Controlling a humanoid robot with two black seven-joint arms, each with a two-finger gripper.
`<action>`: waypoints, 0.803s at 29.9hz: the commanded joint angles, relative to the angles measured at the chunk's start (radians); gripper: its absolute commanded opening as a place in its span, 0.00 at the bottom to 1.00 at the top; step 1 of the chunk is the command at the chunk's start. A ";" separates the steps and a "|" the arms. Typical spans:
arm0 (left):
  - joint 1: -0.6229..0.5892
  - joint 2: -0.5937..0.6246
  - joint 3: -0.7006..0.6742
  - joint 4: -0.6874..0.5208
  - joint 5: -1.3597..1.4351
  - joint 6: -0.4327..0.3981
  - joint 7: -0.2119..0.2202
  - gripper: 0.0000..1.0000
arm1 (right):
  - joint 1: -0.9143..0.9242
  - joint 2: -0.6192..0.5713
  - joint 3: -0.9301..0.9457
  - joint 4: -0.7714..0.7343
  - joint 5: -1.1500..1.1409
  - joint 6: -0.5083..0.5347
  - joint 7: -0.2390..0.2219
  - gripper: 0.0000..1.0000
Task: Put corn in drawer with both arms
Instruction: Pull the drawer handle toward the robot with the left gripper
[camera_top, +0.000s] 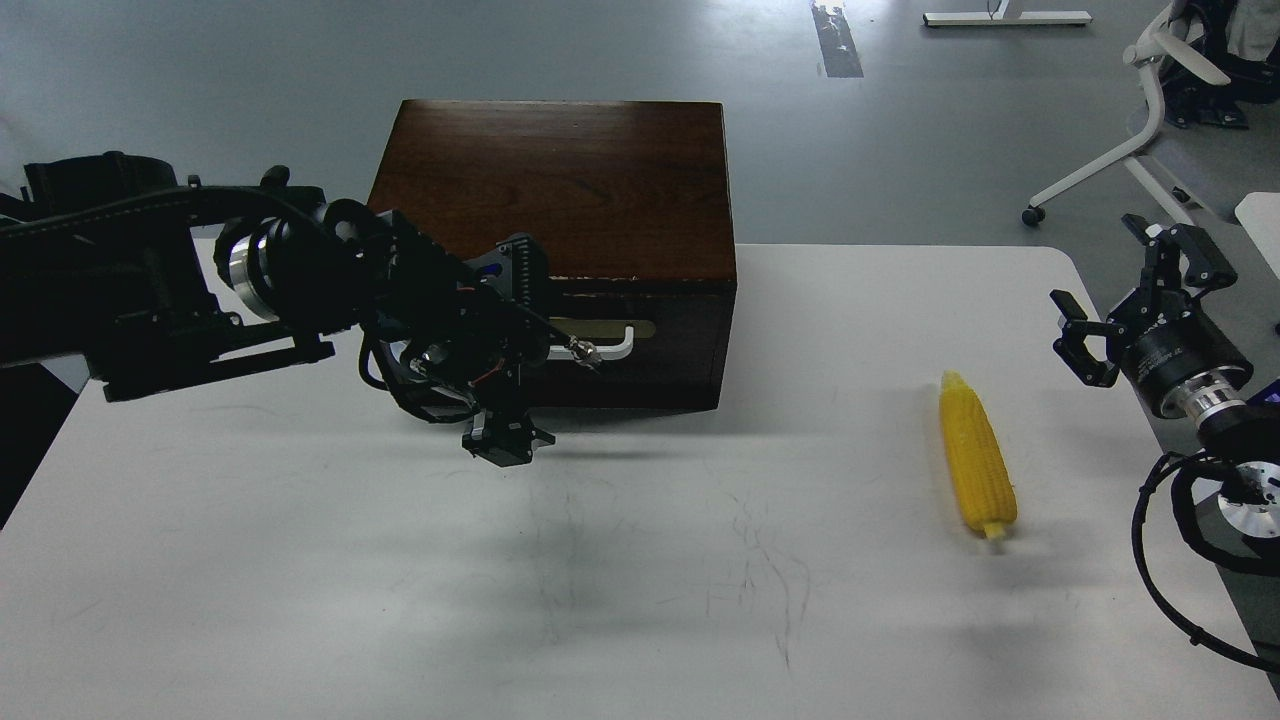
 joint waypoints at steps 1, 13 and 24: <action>-0.003 0.000 0.000 -0.019 0.000 0.000 0.000 0.98 | 0.000 0.000 0.000 -0.001 0.000 0.000 0.000 1.00; -0.007 0.013 0.000 -0.099 0.000 0.000 0.000 0.98 | -0.001 0.000 0.000 -0.001 0.000 0.000 0.000 1.00; -0.012 0.031 -0.002 -0.159 0.000 0.000 0.000 0.98 | -0.001 0.000 0.000 -0.001 0.000 0.000 0.000 1.00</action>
